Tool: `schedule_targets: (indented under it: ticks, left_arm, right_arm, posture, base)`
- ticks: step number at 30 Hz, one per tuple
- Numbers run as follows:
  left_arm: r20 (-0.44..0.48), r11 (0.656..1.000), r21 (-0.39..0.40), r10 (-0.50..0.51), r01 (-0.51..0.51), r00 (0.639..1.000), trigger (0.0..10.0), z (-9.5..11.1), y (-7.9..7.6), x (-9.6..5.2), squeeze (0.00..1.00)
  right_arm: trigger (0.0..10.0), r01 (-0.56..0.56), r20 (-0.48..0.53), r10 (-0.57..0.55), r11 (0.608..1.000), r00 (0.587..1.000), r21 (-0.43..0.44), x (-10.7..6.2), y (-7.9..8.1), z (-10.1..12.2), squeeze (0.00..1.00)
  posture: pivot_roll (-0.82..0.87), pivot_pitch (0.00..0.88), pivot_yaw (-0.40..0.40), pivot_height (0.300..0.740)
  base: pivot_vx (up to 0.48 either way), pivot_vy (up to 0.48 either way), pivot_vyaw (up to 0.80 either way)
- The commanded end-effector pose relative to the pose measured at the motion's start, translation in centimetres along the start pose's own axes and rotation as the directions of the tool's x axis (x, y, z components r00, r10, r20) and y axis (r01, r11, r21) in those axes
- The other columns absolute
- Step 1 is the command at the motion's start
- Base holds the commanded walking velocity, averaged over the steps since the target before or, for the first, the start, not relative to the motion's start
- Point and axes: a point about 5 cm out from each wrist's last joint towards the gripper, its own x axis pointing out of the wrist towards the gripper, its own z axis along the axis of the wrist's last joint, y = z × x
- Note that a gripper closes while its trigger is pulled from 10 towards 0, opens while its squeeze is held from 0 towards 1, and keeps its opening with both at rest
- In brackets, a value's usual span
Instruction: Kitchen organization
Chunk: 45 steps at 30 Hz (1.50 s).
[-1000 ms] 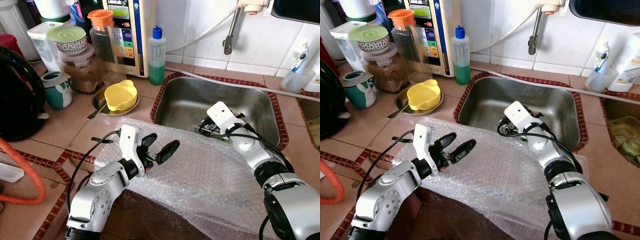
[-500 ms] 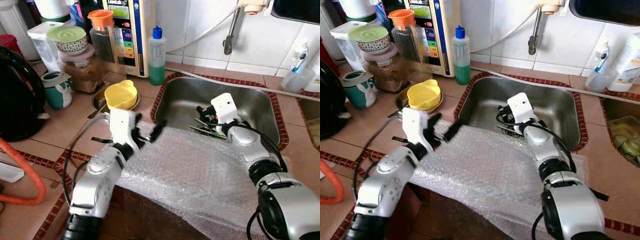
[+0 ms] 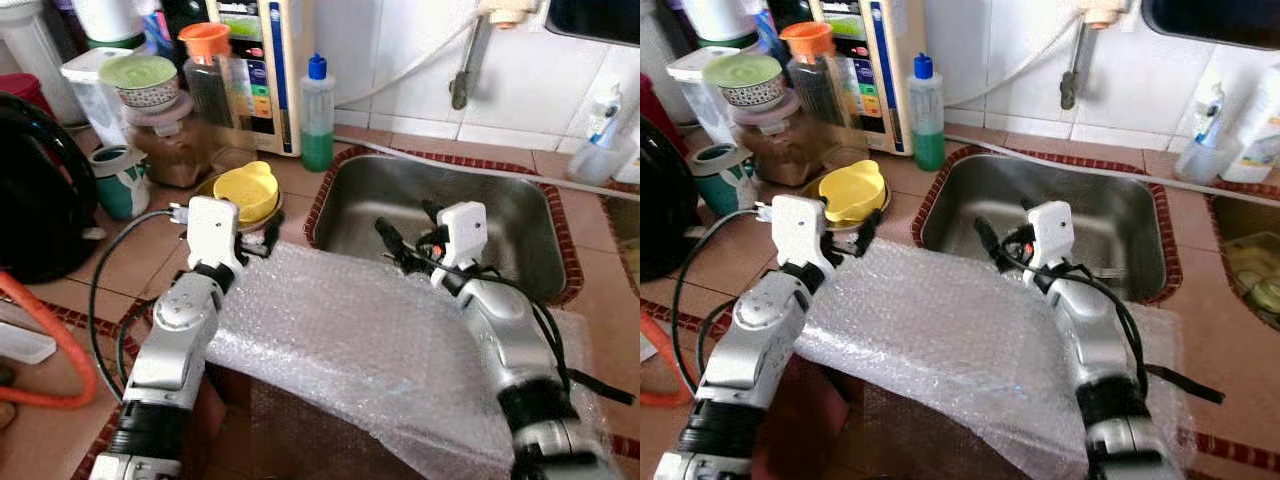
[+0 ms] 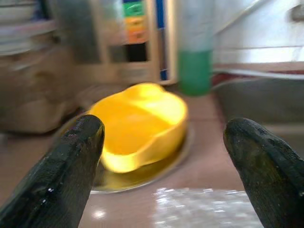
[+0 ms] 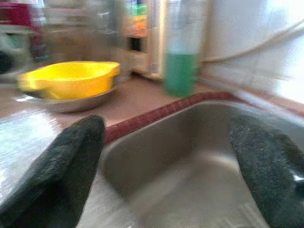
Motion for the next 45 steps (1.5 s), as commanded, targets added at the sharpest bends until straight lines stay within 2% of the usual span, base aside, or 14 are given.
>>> schedule_targets:
  ticks: [1,9,11,15,19,22,24,29,32,34,35,36,38,45]
  left_arm:
    - [-0.005,0.998,0.019,0.065,-0.065,0.998,10.0,-0.1,1.1,0.3,1.0]
    - [-0.029,0.967,0.025,0.255,-0.255,0.966,10.0,-0.4,4.2,0.7,1.0]
    - [-0.039,0.958,0.008,0.286,-0.286,0.957,10.0,-0.5,4.7,0.7,0.0]
    - [-0.097,0.926,-0.1,0.354,-0.363,0.93,10.0,-1.3,5.5,0.8,0.0]
    - [-0.174,0.886,-0.266,0.343,-0.38,0.923,10.0,-2.4,5.2,1.1,0.0]
    - [-0.201,0.863,-0.331,0.331,-0.382,0.922,10.0,-2.6,5.0,1.3,0.0]
    - [-0.231,0.827,-0.405,0.32,-0.39,0.919,10.0,-2.9,4.8,1.6,0.0]
    - [-0.221,0.795,-0.476,0.306,-0.376,0.926,10.0,-2.5,4.7,2.1,0.0]
    - [-0.245,0.726,-0.575,0.288,-0.378,0.926,10.0,-2.6,4.6,2.3,0.0]
    - [-0.254,0.702,-0.601,0.285,-0.382,0.924,7.8,-2.7,4.6,2.4,0.0]
    - [-0.255,0.689,-0.617,0.283,-0.381,0.925,4.4,-2.8,4.7,2.4,0.0]
    - [-0.255,0.689,-0.617,0.283,-0.381,0.925,4.4,-2.8,4.7,2.4,0.0]
    - [-0.262,0.657,-0.651,0.275,-0.379,0.925,0.2,-2.8,4.6,2.5,0.0]
    - [-0.271,0.586,-0.72,0.254,-0.371,0.929,0.0,-2.9,4.4,2.6,0.0]
  right_arm:
    - [10.0,-0.073,0.005,0.073,0.997,0.997,0.017,-0.1,1.2,0.6,1.0]
    - [10.0,-0.2,-0.032,0.202,0.978,0.979,0.065,-1.4,3.6,0.9,1.0]
    - [10.0,-0.223,-0.04,0.227,0.972,0.973,0.074,-1.7,4.0,1.1,1.0]
    - [10.0,-0.275,-0.062,0.282,0.956,0.957,0.097,-2.4,4.9,1.5,1.0]
    - [10.0,-0.301,-0.08,0.309,0.949,0.948,0.092,-2.7,5.3,1.8,1.0]
    - [10.0,-0.301,-0.091,0.309,0.95,0.947,0.089,-2.8,5.4,1.9,1.0]
    - [10.0,-0.301,-0.1,0.309,0.949,0.946,0.089,-2.9,5.4,1.9,1.0]
    - [10.0,-0.296,-0.107,0.305,0.951,0.946,0.09,-2.9,5.5,2.0,1.0]
    - [10.0,-0.291,-0.114,0.299,0.953,0.948,0.079,-2.9,5.4,2.0,1.0]
    - [10.0,-0.287,-0.115,0.295,0.955,0.949,0.078,-2.9,5.4,2.1,1.0]
    - [10.0,-0.284,-0.117,0.292,0.956,0.949,0.078,-2.8,5.3,2.1,1.0]
    - [10.0,-0.284,-0.117,0.292,0.956,0.949,0.078,-2.8,5.3,2.1,1.0]
    - [10.0,-0.282,-0.121,0.289,0.957,0.95,0.075,-2.8,5.2,2.0,1.0]
    - [10.0,-0.276,-0.124,0.284,0.958,0.951,0.076,-2.7,5.2,2.0,1.0]
  posture:
    - [0.06,0.021,0.101,0.74]
    - [0.05,0.027,0.105,0.74]
    - [0.04,0.028,0.106,0.74]
    - [0.04,0.029,0.106,0.74]
    - [0.03,0.031,0.103,0.74]
    - [0.03,0.031,0.103,0.74]
    - [0.03,0.031,0.102,0.74]
    - [0.03,0.031,0.102,0.74]
    - [0.03,0.031,0.102,0.74]
    - [0.03,0.031,0.102,0.74]
    - [0.03,0.031,0.102,0.74]
    - [0.03,0.031,0.102,0.74]
    - [0.02,0.032,0.1,0.74]
    - [0.03,0.03,0.1,0.74]
  base:
    - [0.0,0.0,0.0]
    - [0.0,0.0,0.0]
    - [0.0,0.0,0.0]
    - [0.0,0.0,0.0]
    - [0.0,0.0,0.0]
    - [0.0,0.0,0.0]
    - [0.0,0.0,0.0]
    - [0.0,0.0,0.0]
    - [0.0,0.0,0.0]
    - [0.0,0.0,0.0]
    - [0.0,0.0,0.0]
    - [0.0,0.0,0.0]
    - [0.0,0.0,0.0]
    - [0.0,0.0,0.0]
